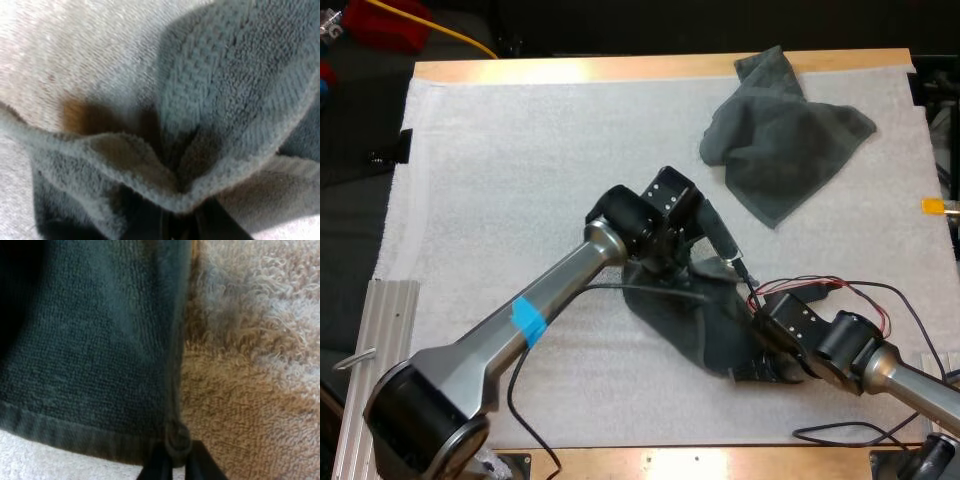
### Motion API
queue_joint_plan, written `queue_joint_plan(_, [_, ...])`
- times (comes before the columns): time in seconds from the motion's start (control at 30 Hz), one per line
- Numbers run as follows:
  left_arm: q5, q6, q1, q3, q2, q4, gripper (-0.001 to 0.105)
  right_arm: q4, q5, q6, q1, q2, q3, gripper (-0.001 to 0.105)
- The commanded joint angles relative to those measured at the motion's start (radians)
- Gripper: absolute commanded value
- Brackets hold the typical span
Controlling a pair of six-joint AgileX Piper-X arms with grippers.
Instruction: Pick towel from pile, fold and stack
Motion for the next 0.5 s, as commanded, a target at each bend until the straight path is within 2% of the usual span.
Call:
queue_joint_plan(0.0, [-0.010, 0.007, 0.011, -0.011, -0.018, 0.006, 0.008, 0.009, -0.008, 0.000, 0.002, 0.000, 0.000, 0.001])
queue_joint_plan(0.1, [-0.010, 0.007, 0.039, -0.011, -0.023, 0.021, 0.017, 0.009, -0.008, 0.000, 0.002, 0.000, 0.000, 0.001])
queue_joint_plan(0.47, [0.023, 0.007, 0.106, -0.011, -0.023, 0.077, 0.019, 0.009, -0.008, 0.000, 0.002, 0.000, 0.000, 0.001])
